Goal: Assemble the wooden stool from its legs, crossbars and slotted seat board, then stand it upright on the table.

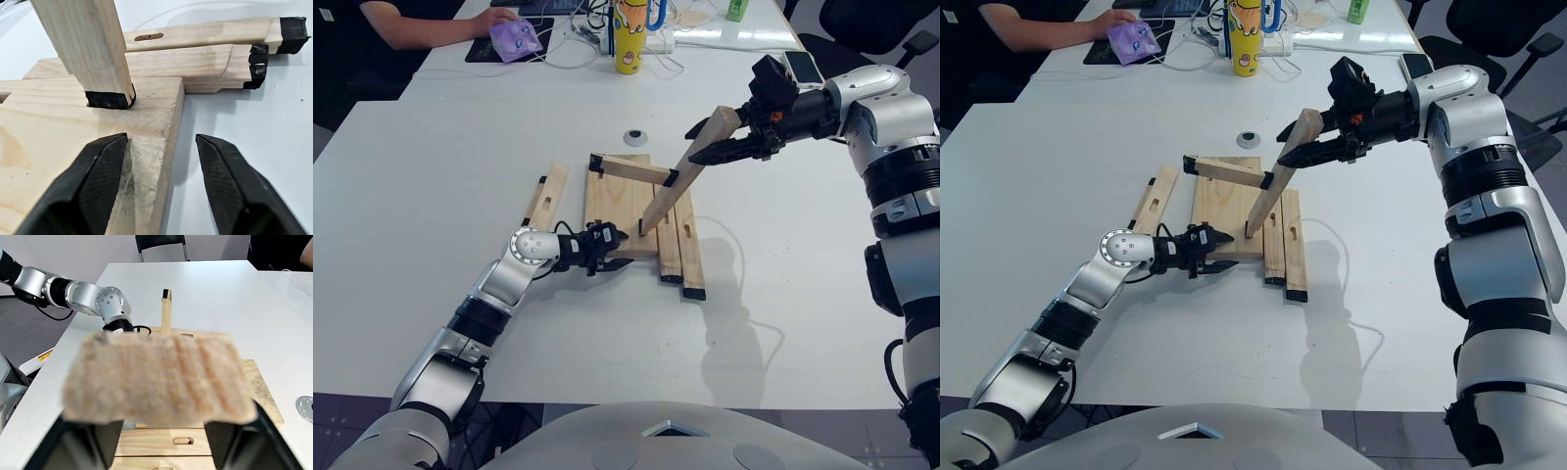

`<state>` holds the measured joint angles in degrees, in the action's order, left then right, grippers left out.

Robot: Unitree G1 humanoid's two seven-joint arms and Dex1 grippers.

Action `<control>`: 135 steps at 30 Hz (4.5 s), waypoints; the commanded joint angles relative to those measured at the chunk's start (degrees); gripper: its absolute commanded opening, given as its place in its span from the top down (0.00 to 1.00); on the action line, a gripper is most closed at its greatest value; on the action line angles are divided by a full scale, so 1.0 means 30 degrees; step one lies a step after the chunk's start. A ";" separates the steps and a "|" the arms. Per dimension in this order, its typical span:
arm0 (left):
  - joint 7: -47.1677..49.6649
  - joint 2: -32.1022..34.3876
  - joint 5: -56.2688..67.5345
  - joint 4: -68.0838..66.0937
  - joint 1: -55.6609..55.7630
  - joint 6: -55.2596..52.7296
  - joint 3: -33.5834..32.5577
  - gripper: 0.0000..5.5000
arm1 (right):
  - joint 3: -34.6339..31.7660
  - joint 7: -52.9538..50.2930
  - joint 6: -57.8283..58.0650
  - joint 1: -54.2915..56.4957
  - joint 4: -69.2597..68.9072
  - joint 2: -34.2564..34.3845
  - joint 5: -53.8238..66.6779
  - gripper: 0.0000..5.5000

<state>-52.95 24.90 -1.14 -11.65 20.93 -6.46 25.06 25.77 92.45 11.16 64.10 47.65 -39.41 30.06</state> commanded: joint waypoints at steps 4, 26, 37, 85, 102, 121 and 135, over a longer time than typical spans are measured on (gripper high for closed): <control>-0.0174 0.0224 -0.0877 -0.1079 -0.1130 -0.1268 0.0793 0.53 | 0.0211 0.0014 -0.1488 0.0549 0.0501 0.0203 -0.1277 0.63; 0.0499 -0.0322 -0.0511 -0.0595 -0.1771 -0.1881 0.0471 0.53 | -0.3580 -0.4468 0.0973 -0.7826 -0.6152 0.3093 -0.1561 0.63; 0.0927 -0.0416 -0.0239 -0.0546 -0.2265 -0.2205 0.0135 0.53 | -0.6288 -0.6433 0.0237 -0.9220 -0.4634 0.4826 -0.1129 0.54; 0.6176 -0.3166 -0.0864 -0.4749 -0.1183 -0.4510 -0.0894 0.53 | -0.8952 -1.7649 0.4792 -0.8643 -1.1358 0.8665 0.2036 0.99; 0.7162 -0.2996 -0.0428 -0.2726 -0.2737 -0.4493 -0.1962 0.53 | -1.0312 -2.7683 1.3274 -1.7883 -2.3233 0.7897 0.1489 0.99; 0.6918 -0.2667 -0.0408 -0.1347 -0.3372 -0.4977 -0.1972 0.53 | -1.3133 -3.2680 2.3983 -1.7862 -2.5182 1.1959 0.3262 0.99; 0.7124 -0.2824 -0.0412 -0.1224 -0.3500 -0.5093 -0.1986 0.53 | -1.1450 -3.2342 2.5839 -1.7601 -2.4812 1.0218 0.0248 0.99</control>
<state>-31.51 14.59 -0.66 -11.34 15.82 -15.45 18.00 -9.62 -4.44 88.05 11.55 -27.33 -6.33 33.65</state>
